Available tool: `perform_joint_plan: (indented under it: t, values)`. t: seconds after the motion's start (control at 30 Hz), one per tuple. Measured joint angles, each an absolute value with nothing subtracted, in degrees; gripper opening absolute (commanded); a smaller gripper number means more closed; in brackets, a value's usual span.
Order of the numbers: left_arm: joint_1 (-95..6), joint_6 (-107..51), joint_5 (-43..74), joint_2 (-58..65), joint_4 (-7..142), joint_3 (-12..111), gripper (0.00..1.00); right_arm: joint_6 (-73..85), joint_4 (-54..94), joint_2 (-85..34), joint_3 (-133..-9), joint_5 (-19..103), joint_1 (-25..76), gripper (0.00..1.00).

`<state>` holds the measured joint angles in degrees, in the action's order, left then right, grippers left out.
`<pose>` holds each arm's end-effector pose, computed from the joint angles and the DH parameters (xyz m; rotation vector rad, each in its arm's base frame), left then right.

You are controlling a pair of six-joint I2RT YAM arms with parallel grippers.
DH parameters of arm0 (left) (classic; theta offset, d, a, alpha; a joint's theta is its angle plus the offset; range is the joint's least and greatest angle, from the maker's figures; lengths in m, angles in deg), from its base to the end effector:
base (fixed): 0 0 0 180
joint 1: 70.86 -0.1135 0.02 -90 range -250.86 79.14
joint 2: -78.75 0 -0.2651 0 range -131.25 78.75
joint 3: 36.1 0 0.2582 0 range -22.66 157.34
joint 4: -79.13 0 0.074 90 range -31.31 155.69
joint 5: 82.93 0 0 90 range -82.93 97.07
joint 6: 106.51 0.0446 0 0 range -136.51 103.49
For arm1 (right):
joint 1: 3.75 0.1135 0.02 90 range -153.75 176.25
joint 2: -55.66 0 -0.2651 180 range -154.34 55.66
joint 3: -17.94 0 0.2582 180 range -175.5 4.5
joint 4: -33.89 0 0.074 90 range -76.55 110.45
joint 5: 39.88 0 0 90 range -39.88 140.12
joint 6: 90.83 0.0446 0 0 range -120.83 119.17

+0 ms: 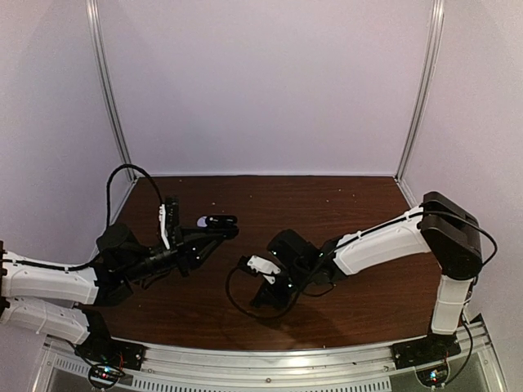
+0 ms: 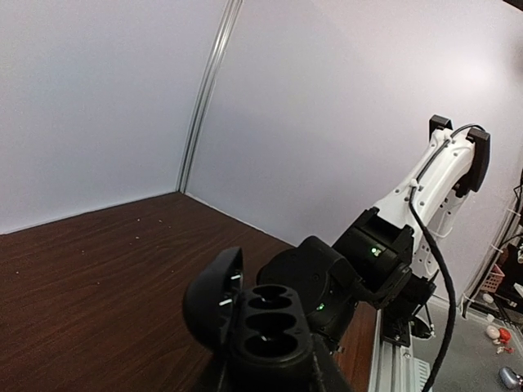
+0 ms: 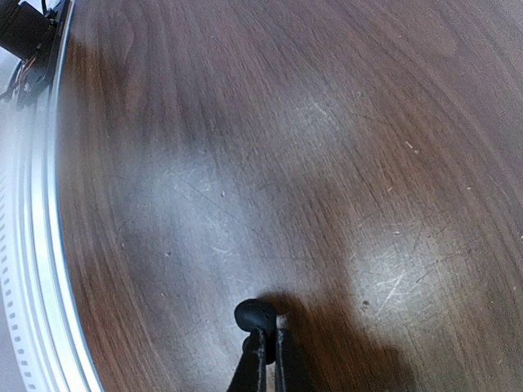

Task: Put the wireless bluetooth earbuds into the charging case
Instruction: Pick up the right earbud from the corner of the board, then insert the right earbud into the right side groove of the charging case.

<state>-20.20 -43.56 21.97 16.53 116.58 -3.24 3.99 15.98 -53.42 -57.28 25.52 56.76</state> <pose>0.1416 -0.1909 0.2379 0.5463 1.4710 -1.2796 0.1768 0.3503 0.1302 -1.4076 2.2382 0.9771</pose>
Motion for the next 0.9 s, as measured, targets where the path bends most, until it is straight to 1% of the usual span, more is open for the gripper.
perform_joint_plan:
  t: [0.13, 0.2, 0.43, 0.67, 0.9]
  values:
    - [-20.2, -42.71, 21.4, 17.28, 116.45, -3.24, 0.0, 3.18, 15.52, -51.04, -56.47, 26.24, 56.76, 0.0]
    - [-20.31, -42.23, 21.21, 17.58, 115.97, -3.24, 0.0, 2.38, 15.33, -47.93, -55.27, 27.03, 56.66, 0.0]
    - [-21.06, -37.55, 21.86, 18.13, 110.4, -2.3, 0.0, -3.66, 14.8, -30.45, -49.92, 30.5, 55.58, 0.0]
    - [-21.06, -29.29, 28.83, 17.08, 106.88, -0.55, 0.0, -10.43, 14.25, -14.6, -48.06, 33.67, 54.86, 0.0]
    - [-21.06, -25.75, 36.18, 15.31, 107.36, 0.06, 0.0, -14.54, 14.23, -9.55, -48.74, 33.71, 56.02, 0.0]
